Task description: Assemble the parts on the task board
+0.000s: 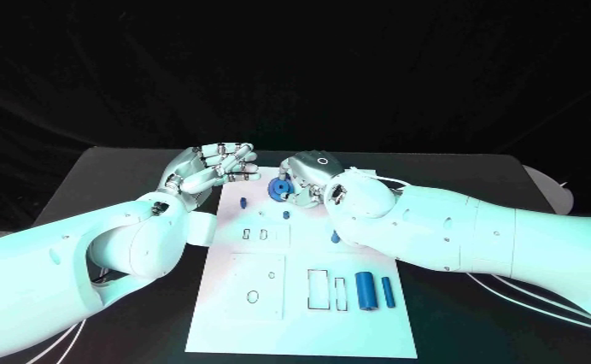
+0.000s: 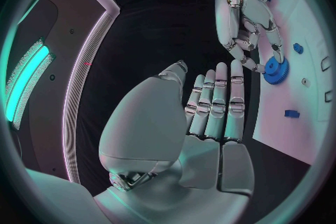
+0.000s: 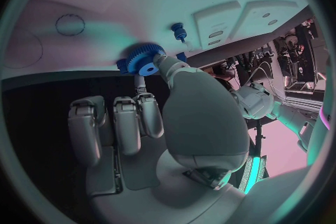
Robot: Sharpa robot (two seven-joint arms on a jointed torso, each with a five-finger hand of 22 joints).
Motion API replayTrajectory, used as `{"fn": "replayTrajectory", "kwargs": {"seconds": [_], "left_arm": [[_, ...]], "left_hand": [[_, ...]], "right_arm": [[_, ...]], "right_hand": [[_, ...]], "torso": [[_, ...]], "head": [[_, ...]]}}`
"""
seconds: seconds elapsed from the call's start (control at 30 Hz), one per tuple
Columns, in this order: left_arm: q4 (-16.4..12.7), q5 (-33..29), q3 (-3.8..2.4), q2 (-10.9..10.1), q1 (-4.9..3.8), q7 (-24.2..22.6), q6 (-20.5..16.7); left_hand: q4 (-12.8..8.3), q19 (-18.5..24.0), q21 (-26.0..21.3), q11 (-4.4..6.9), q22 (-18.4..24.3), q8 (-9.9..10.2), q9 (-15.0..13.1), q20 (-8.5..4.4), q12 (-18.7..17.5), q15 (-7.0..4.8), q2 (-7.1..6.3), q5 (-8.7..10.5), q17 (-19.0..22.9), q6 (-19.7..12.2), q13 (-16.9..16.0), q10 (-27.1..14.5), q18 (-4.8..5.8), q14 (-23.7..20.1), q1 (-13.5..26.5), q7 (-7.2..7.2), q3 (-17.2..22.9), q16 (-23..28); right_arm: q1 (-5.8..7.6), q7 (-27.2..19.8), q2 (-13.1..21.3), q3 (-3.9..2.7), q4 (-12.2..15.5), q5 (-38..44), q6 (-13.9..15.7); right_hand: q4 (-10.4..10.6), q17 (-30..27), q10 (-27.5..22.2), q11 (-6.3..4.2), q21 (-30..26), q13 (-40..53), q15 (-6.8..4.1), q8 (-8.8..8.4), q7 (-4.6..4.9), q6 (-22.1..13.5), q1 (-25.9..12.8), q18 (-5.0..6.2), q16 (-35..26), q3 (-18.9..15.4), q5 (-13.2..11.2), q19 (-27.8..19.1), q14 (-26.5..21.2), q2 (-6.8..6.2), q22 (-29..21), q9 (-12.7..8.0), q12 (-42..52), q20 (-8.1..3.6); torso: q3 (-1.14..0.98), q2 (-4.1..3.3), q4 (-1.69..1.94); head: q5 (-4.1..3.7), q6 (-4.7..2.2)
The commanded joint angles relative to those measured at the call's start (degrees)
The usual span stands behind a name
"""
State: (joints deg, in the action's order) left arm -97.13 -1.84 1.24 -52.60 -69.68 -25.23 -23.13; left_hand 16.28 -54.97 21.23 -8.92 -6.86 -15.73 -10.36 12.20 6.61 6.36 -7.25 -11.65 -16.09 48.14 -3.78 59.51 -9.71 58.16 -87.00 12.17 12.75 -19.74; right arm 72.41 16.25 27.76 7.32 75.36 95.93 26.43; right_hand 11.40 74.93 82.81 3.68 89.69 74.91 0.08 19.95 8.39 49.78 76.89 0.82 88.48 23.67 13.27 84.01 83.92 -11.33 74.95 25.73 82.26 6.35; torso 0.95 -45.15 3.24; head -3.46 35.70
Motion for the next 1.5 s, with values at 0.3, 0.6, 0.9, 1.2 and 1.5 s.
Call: {"fn": "replayTrajectory", "kwargs": {"seconds": [0.3,0.6,0.9,1.2,1.5], "left_arm": [[0.1,0.3,-0.05,0.1,-0.08,-0.3,0.9],[0.0,0.3,-0.05,0.0,-0.09,-0.2,0.9],[-0.1,0.3,-0.05,-0.1,-0.09,-0.2,0.9],[-0.1,0.3,-0.05,-0.2,-0.09,-0.1,0.8],[-0.2,0.3,-0.05,-0.3,-0.09,-0.1,0.8]], "left_hand": [[0.0,-0.4,-0.3,-0.31,0.0,0.4,0.1,0.24,-0.4,0.17,-0.04,0.33,-0.1,-0.1,0.1,0.2,-0.81,-0.1,0.0,-0.13,0.4,0.3],[0.0,-0.4,-0.3,-0.3,0.1,0.4,0.1,0.24,-0.5,0.18,-0.06,0.35,-0.1,-0.1,0.1,0.3,-0.81,-0.2,0.0,-0.14,0.5,0.3],[0.0,-0.4,-0.3,-0.32,0.1,0.4,0.1,0.25,-0.5,0.19,-0.1,0.37,-0.1,-0.2,0.1,0.3,-0.8,-0.2,0.0,-0.12,0.5,0.4],[0.1,-0.4,-0.3,-0.33,0.1,0.4,0.1,0.25,-0.5,0.19,-0.12,0.38,-0.2,-0.2,0.1,0.3,-0.8,-0.2,0.0,-0.1,0.5,0.4],[0.1,-0.4,-0.3,-0.33,0.1,0.4,0.1,0.25,-0.5,0.19,-0.12,0.38,-0.2,-0.2,0.1,0.3,-0.8,-0.2,0.0,-0.1,0.5,0.4]], "right_arm": [[-0.25,-0.3,-1.0,0.18,-1.4,0.4,-1.9],[-0.26,-0.1,-0.8,0.2,-1.6,-0.1,-2.4],[-0.26,-0.8,-0.2,0.21,-1.0,-2.4,-4.6],[-0.26,-1.0,0.6,0.22,-0.8,-3.8,-5.2],[-0.26,-1.1,2.3,0.21,0.6,-3.6,-1.6]], "right_hand": [[0.8,10.5,-1.3,0.71,0.3,5.3,0.18,-2.43,0.86,-2.1,-1.6,-0.82,0.3,0.3,-1.2,6.0,5.1,-0.62,15.1,-1.0,-1.4,-0.02],[2.9,10.9,-2.4,2.12,0.3,4.3,1.49,-6.11,2.28,-6.0,-3.8,-0.82,0.4,-2.5,-4.5,6.0,5.2,-0.95,15.1,-2.3,-2.4,1.24],[5.3,11.4,-1.8,2.02,0.3,5.0,1.5,-6.26,2.06,-4.1,-6.6,-0.82,0.6,-6.4,-2.7,6.0,5.3,0.78,15.1,-2.2,-1.7,1.42],[5.3,11.6,-1.2,1.72,0.3,5.6,1.26,-6.1,1.71,-2.8,-8.5,-0.82,0.6,-6.7,-1.1,6.0,5.3,2.1,15.1,-2.1,-1.0,1.23],[5.2,11.7,-1.0,1.6,0.3,5.9,1.15,-6.2,1.6,-2.5,-9.1,-0.82,0.7,-6.5,-0.6,6.0,5.4,2.64,15.1,-2.2,-0.8,1.12]], "torso": [[0.01,0.01,-0.1],[0.02,0.04,-0.09],[0.02,0.02,-0.1],[0.02,0.02,-0.05],[0.0,0.04,-0.04]], "head": [[0.13,0.05],[-0.04,-0.09],[-0.08,-0.01],[-0.11,0.12],[-0.2,0.04]]}}
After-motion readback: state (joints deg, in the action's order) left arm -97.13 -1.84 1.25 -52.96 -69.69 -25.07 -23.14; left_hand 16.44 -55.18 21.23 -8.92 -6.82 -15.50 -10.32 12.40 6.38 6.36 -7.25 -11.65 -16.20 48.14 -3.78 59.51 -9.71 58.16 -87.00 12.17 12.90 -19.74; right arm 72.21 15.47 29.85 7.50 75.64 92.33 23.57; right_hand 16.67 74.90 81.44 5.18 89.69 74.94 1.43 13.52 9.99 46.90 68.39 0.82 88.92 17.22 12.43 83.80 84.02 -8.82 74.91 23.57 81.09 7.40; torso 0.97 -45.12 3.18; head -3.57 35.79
